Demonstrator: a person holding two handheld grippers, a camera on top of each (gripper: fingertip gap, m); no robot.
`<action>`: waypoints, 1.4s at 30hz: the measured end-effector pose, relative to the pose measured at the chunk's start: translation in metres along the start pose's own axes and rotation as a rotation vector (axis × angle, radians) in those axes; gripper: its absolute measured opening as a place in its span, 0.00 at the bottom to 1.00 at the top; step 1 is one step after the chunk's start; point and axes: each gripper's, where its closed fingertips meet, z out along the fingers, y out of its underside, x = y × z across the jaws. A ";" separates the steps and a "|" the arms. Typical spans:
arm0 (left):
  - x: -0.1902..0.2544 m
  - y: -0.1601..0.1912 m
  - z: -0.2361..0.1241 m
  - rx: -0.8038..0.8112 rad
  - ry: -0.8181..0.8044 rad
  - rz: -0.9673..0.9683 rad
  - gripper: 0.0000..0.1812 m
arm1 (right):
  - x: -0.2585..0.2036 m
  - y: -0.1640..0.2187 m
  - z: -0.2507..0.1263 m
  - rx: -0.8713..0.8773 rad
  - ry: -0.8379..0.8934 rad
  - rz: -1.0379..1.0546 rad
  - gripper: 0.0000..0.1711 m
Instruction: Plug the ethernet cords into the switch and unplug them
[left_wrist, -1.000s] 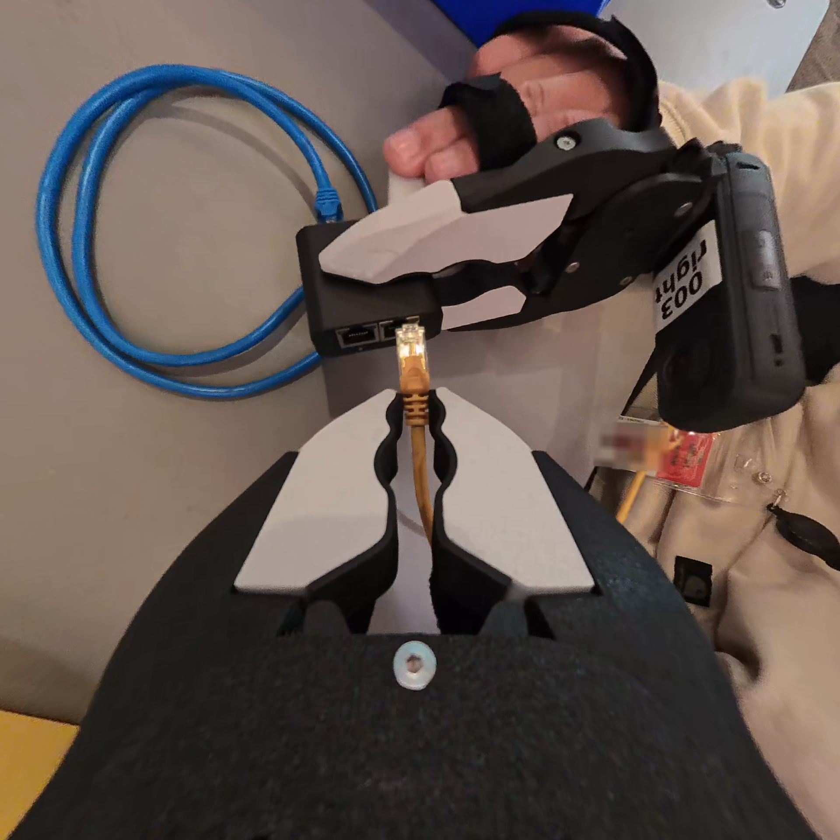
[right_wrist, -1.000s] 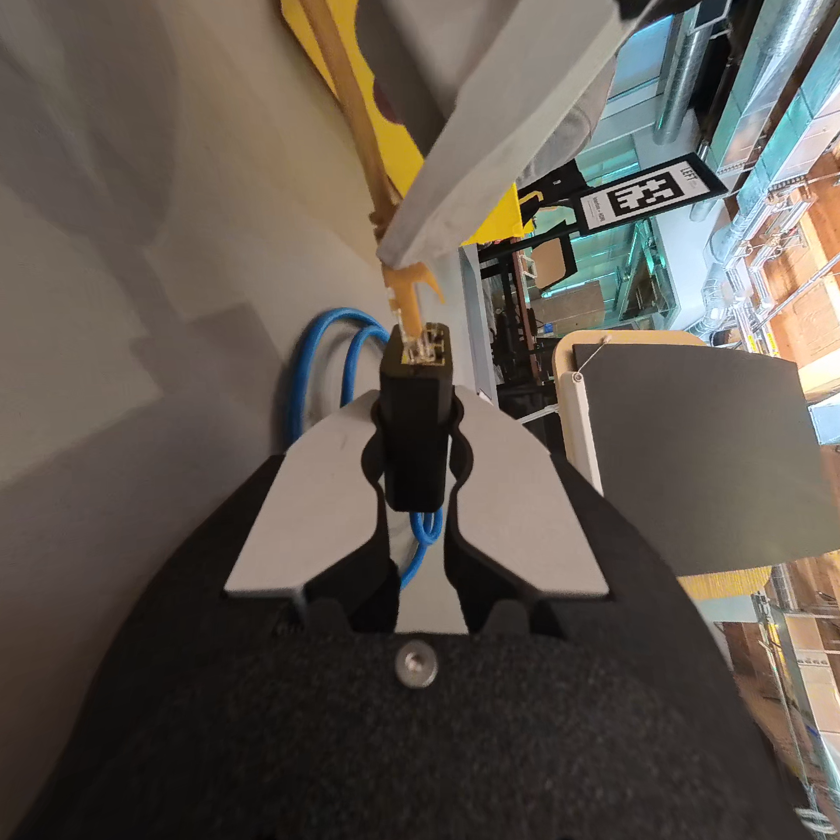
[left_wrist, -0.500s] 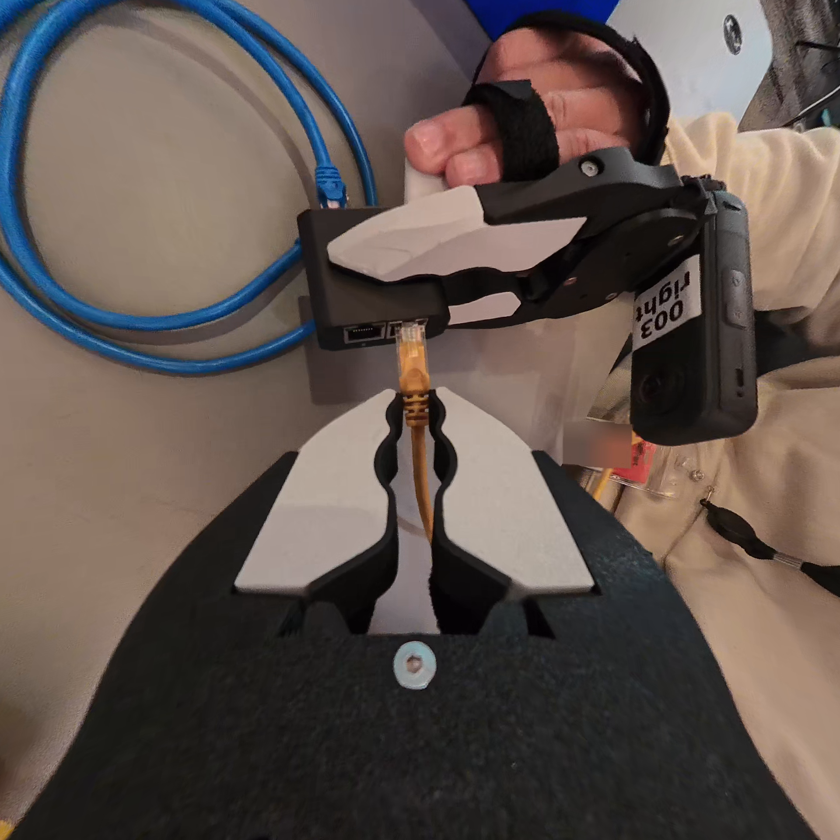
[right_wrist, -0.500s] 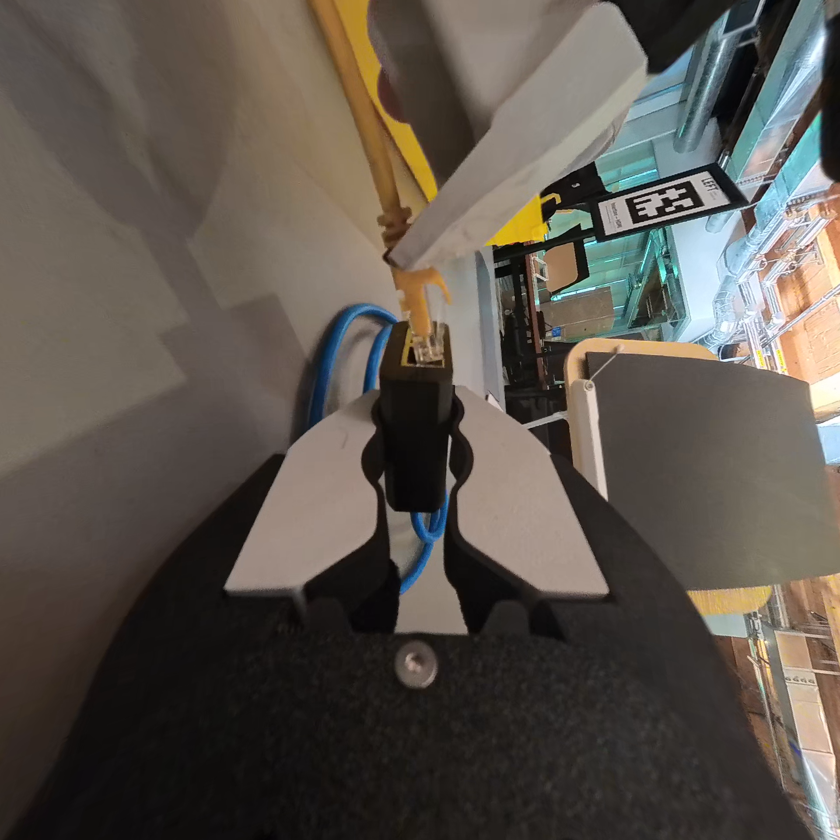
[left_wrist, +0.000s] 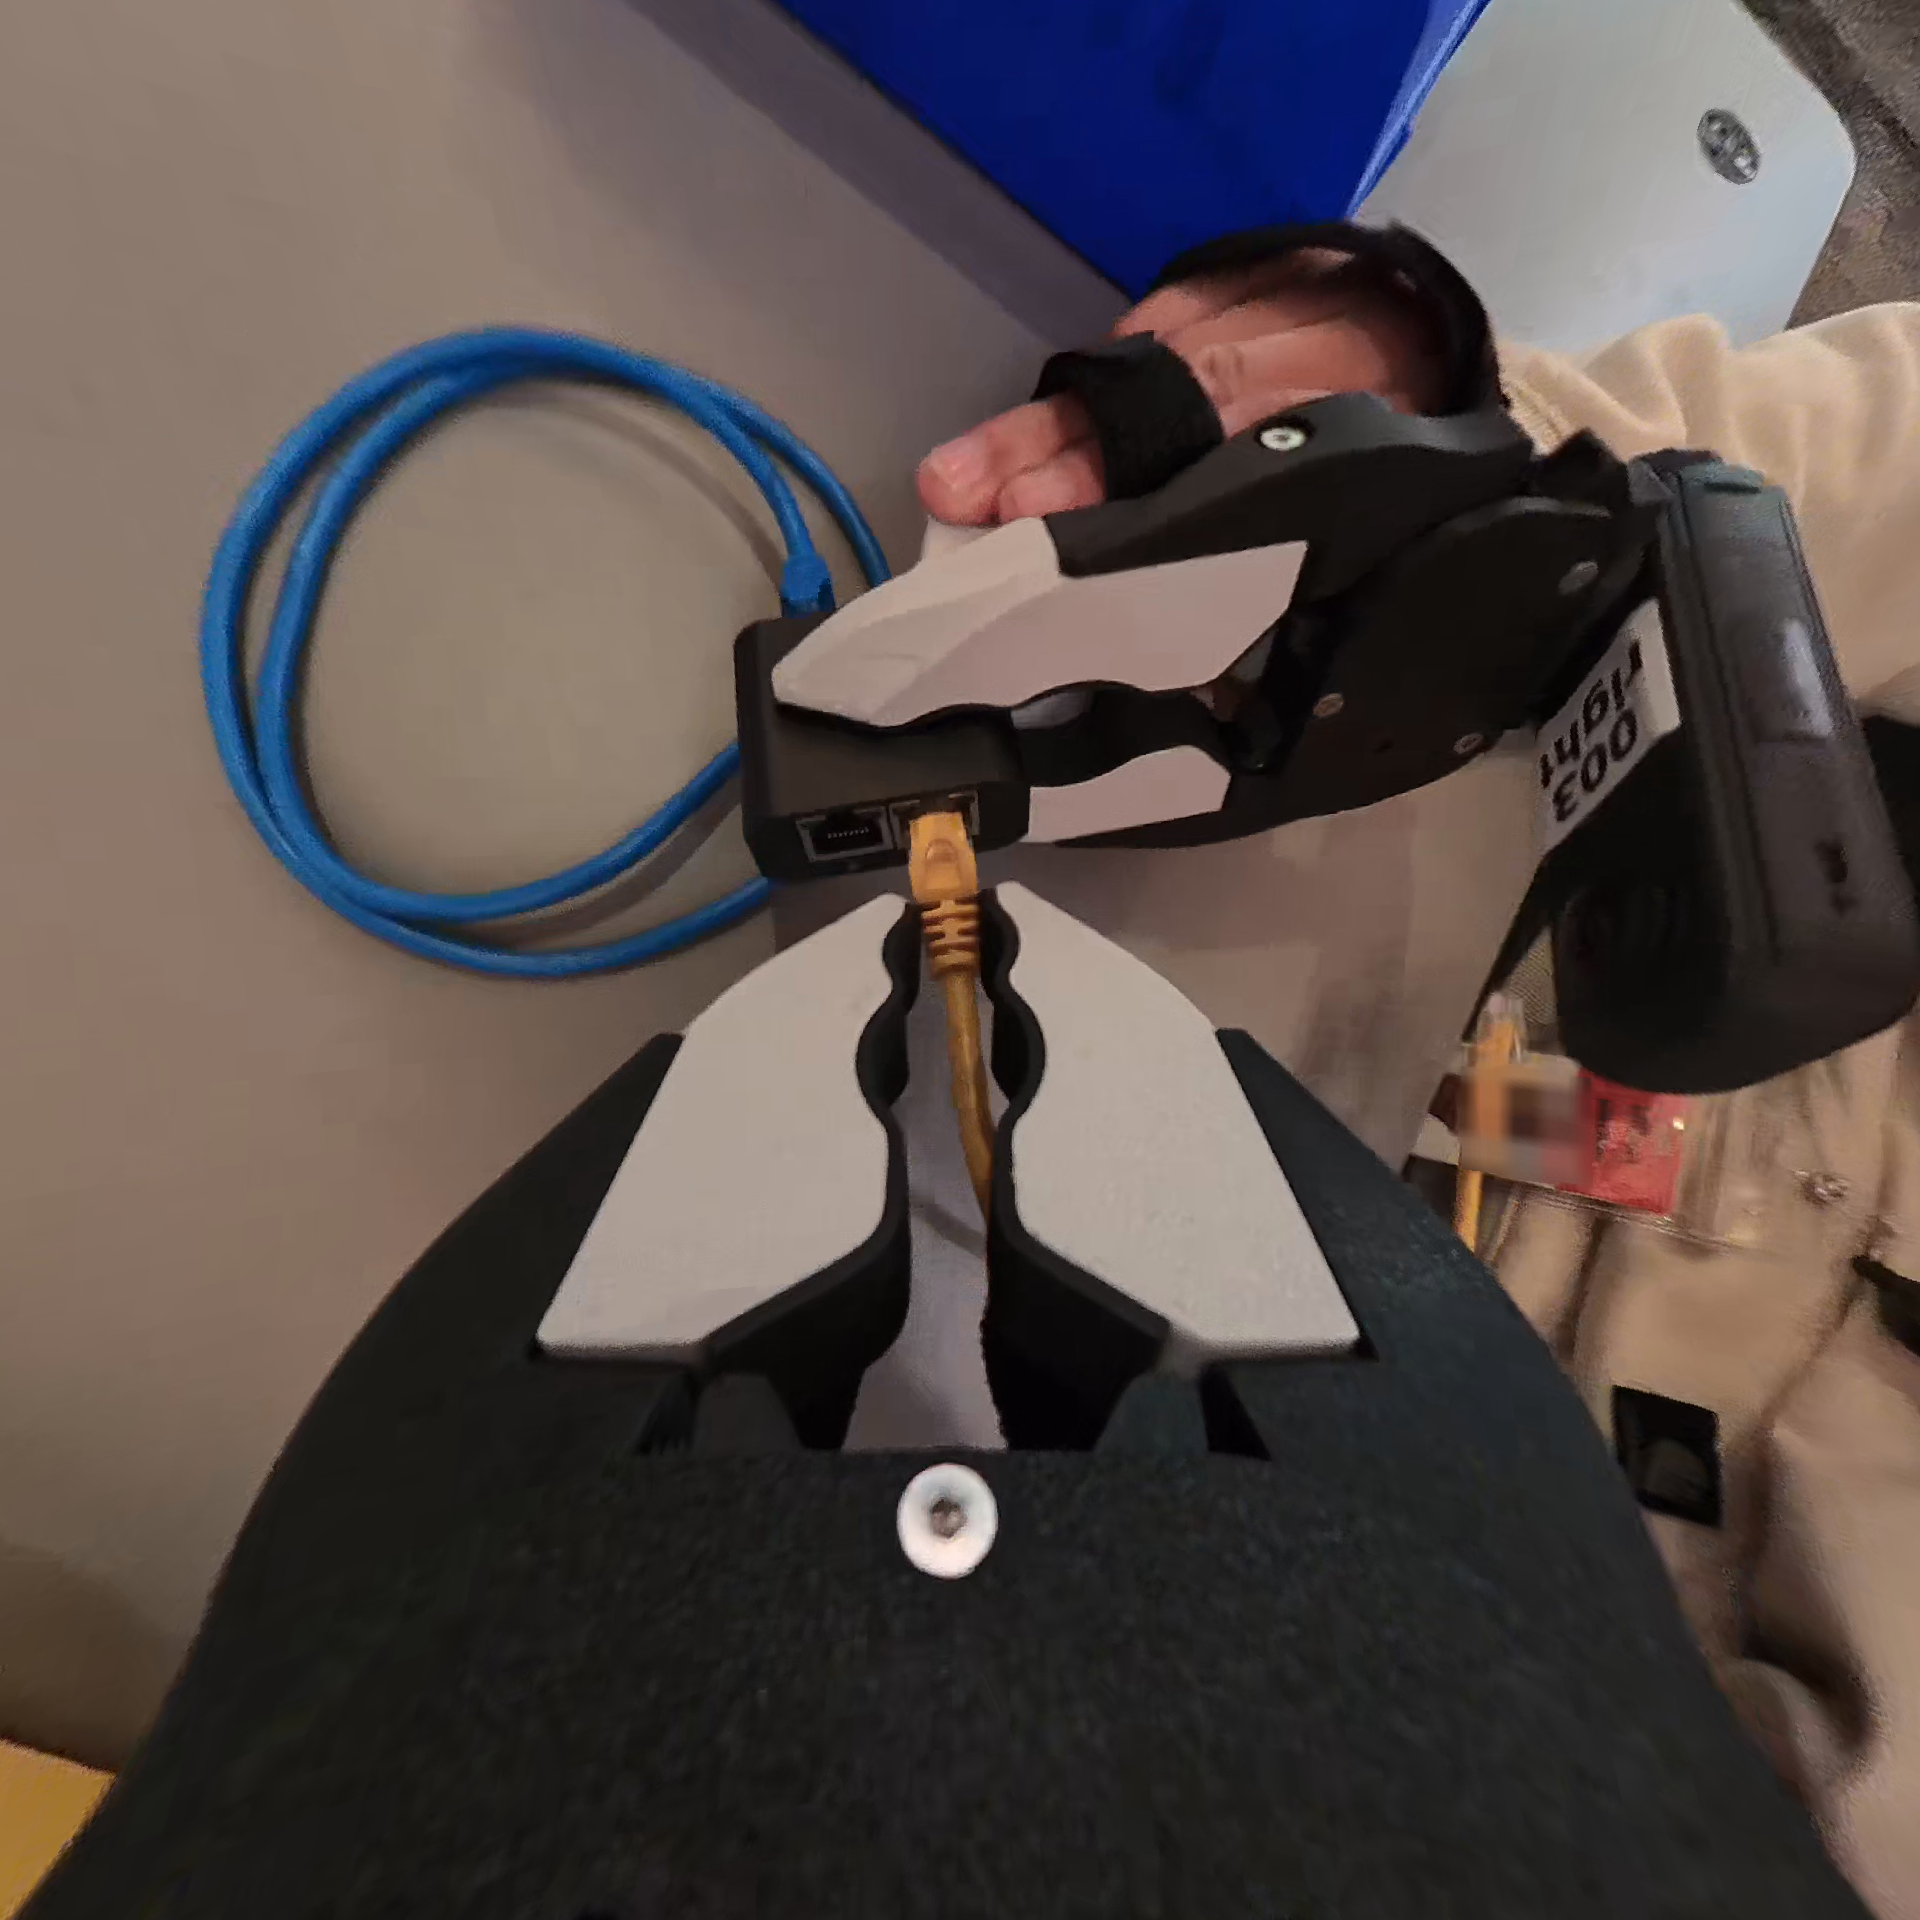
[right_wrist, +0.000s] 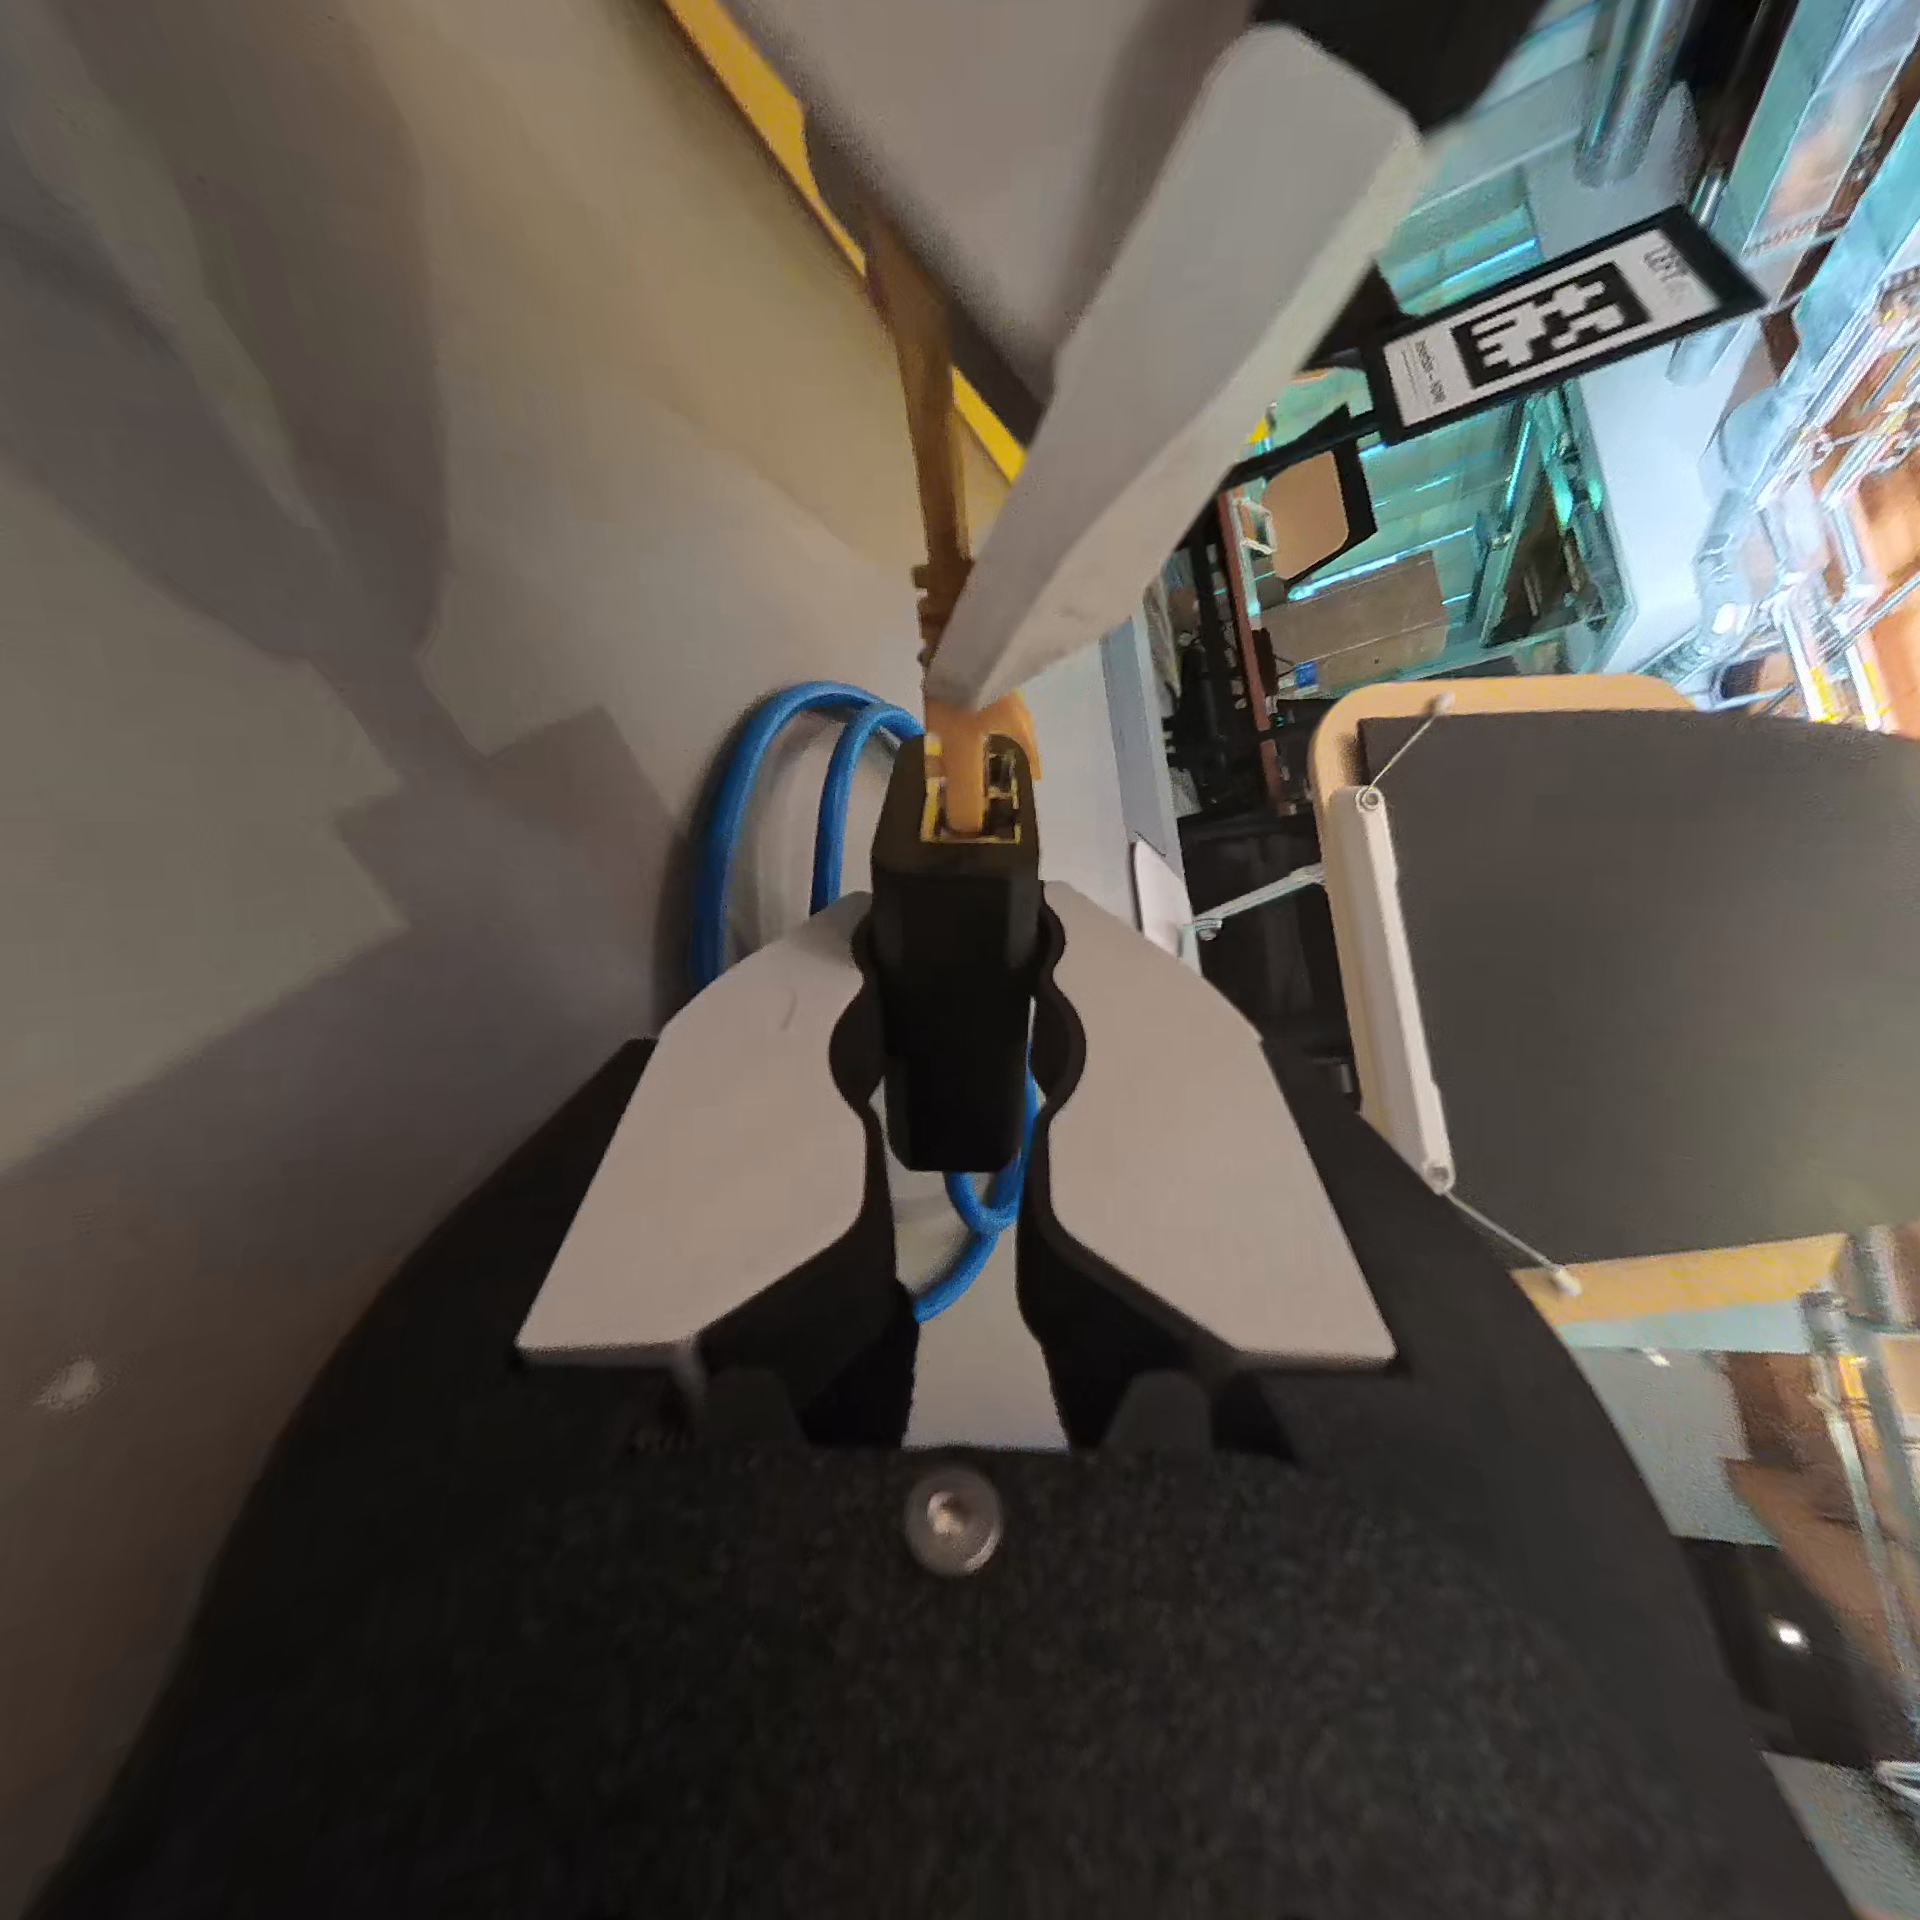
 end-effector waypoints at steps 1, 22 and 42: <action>0.001 -0.004 -0.002 0.034 -0.009 0.027 0.06 | 0.003 0.000 -0.001 0.006 0.003 0.026 0.14; 0.022 0.006 -0.034 0.438 -0.045 0.011 0.12 | 0.005 0.012 -0.004 0.000 0.013 0.016 0.14; -0.102 0.105 -0.186 0.183 -0.463 0.125 0.26 | 0.006 0.014 -0.003 0.032 -0.055 0.131 0.14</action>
